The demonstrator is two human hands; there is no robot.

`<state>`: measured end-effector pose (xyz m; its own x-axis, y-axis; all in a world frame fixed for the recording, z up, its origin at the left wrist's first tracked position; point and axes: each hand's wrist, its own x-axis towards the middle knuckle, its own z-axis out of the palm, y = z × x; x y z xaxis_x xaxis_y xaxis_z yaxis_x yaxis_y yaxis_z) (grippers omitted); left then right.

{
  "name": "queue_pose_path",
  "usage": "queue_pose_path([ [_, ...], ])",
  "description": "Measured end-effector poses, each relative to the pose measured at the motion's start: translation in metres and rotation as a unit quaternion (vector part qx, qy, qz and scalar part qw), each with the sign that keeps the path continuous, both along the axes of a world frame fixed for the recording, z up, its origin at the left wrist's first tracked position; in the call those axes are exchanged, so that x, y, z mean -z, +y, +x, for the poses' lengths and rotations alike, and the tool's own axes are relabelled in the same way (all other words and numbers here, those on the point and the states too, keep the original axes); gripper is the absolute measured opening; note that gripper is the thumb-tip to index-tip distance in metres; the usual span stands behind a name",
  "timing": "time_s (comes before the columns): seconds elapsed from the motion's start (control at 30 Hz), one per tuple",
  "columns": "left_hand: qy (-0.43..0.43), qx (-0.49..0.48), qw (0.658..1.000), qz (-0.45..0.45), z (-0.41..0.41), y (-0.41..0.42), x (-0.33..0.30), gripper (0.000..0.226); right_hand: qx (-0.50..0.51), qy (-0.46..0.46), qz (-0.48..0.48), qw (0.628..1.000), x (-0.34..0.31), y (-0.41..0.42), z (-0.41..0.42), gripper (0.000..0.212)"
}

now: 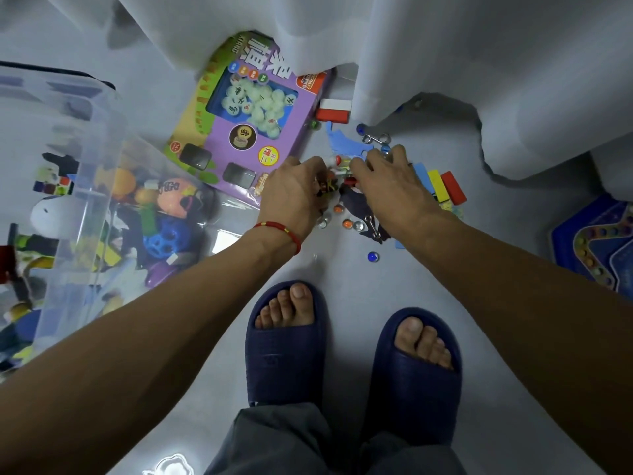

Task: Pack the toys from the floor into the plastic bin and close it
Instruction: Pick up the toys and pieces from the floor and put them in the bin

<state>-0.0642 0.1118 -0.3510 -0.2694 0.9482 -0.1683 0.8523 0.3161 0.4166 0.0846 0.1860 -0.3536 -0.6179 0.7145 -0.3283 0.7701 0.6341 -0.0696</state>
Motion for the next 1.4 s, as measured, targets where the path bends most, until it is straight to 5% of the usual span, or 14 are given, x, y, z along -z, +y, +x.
queue_pose_path([
  [0.13,-0.082,-0.062,0.995,0.016,-0.006,-0.001,-0.005,0.027,0.036,0.042,0.012,0.998,0.008,0.008,0.007,0.054],
  [0.2,-0.142,-0.11,0.983,0.029,-0.006,-0.005,-0.012,0.026,0.158,0.143,-0.026,0.977,-0.002,0.007,0.011,0.041],
  [0.33,-0.261,-0.211,0.941,0.049,-0.007,-0.019,-0.023,0.024,0.401,0.315,-0.143,0.848,-0.04,-0.003,0.039,0.028],
  [0.47,-0.365,-0.268,0.89,0.047,-0.012,-0.042,-0.041,0.026,0.499,0.402,-0.321,0.697,-0.09,-0.017,0.066,0.014],
  [0.6,-0.463,-0.331,0.818,0.081,-0.01,-0.079,-0.094,0.025,0.47,0.411,-0.422,0.657,-0.165,-0.032,0.072,0.015],
  [0.83,-0.516,-0.378,0.737,0.219,-0.061,-0.177,-0.214,0.029,0.3,0.305,-0.527,0.734,-0.281,-0.081,-0.032,0.016],
  [1.0,-0.475,-0.489,0.681,0.266,-0.123,-0.263,-0.25,0.004,0.198,0.308,-0.606,0.706,-0.311,-0.157,-0.142,0.014],
  [1.07,-0.469,-0.515,0.665,0.269,-0.139,-0.285,-0.259,0.011,0.155,0.285,-0.61,0.723,-0.312,-0.181,-0.175,0.025],
  [1.13,-0.438,-0.538,0.674,0.254,-0.144,-0.302,-0.259,0.016,0.118,0.248,-0.566,0.777,-0.31,-0.189,-0.189,0.043],
  [1.23,-0.307,-0.525,0.761,0.227,-0.125,-0.299,-0.257,0.047,0.081,0.207,-0.462,0.859,-0.307,-0.171,-0.169,0.034],
  [1.3,-0.226,-0.441,0.836,0.237,-0.101,-0.284,-0.253,0.047,0.076,0.181,-0.398,0.896,-0.298,-0.144,-0.13,0.027],
  [1.4,-0.207,-0.296,0.891,0.273,-0.054,-0.253,-0.242,0.039,0.092,0.105,-0.304,0.942,-0.266,-0.104,-0.049,0.024],
])
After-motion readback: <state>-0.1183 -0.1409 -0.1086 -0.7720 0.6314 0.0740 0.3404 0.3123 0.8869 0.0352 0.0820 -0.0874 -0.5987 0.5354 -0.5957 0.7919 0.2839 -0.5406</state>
